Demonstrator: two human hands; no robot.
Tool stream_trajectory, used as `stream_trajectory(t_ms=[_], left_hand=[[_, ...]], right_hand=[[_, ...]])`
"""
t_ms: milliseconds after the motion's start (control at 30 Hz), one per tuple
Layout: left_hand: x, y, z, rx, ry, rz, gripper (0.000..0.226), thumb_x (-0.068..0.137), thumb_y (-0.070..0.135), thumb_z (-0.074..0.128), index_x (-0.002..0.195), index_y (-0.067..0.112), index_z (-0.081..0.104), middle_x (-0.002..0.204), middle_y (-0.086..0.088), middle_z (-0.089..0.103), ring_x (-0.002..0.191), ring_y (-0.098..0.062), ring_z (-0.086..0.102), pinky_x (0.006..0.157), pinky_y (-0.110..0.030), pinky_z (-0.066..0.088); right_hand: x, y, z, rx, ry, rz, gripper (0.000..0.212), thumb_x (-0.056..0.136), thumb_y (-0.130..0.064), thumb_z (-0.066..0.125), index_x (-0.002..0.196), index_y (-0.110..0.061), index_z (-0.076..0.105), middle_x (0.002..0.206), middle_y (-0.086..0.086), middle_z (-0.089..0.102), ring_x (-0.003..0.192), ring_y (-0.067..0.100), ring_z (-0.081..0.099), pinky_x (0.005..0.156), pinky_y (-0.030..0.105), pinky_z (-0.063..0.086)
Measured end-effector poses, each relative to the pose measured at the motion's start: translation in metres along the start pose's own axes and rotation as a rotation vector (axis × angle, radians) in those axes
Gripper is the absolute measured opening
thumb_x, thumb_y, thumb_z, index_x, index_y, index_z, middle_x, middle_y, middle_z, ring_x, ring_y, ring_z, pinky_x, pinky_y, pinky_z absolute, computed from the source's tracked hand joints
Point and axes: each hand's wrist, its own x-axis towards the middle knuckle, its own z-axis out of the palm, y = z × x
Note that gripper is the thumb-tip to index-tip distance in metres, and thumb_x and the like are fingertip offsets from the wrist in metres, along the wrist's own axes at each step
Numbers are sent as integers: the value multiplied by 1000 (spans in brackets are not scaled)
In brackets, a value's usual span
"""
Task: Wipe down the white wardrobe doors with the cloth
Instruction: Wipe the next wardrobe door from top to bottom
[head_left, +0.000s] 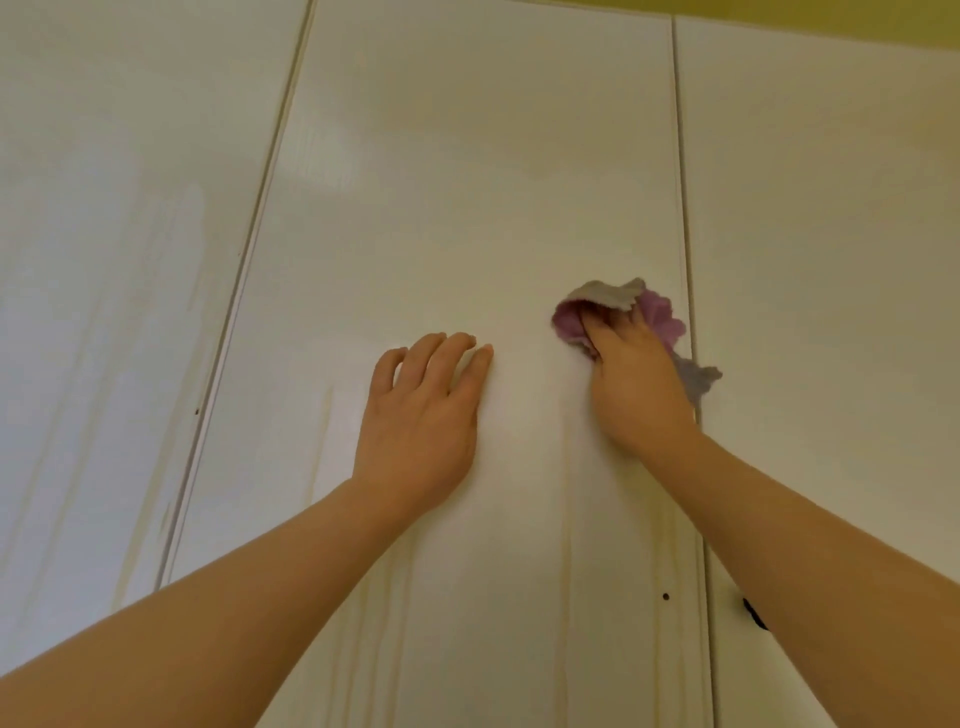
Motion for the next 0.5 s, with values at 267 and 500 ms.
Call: stream_trajectory(t_ms=[267,500], left_hand=[[-9,4,8,23,-75,116,45,87,17,41,128,7,58,134,-10,56,128,-31,48,105,-48,24],[1,32,16,-6,-55,94,49,87,19,34,125,3,60,128,-11,61,122,-29,54,104,-50,22]], right_hand=[[-33,6,3,-44,-144,-221,48,89,-1,32,135,-6,44,140,14,44,134,31,36,112,26,16],[-71,1,17,71,-68,-25,49,90,-17,29,135,-3,43,136,16,49,128,32,43,111,25,18]])
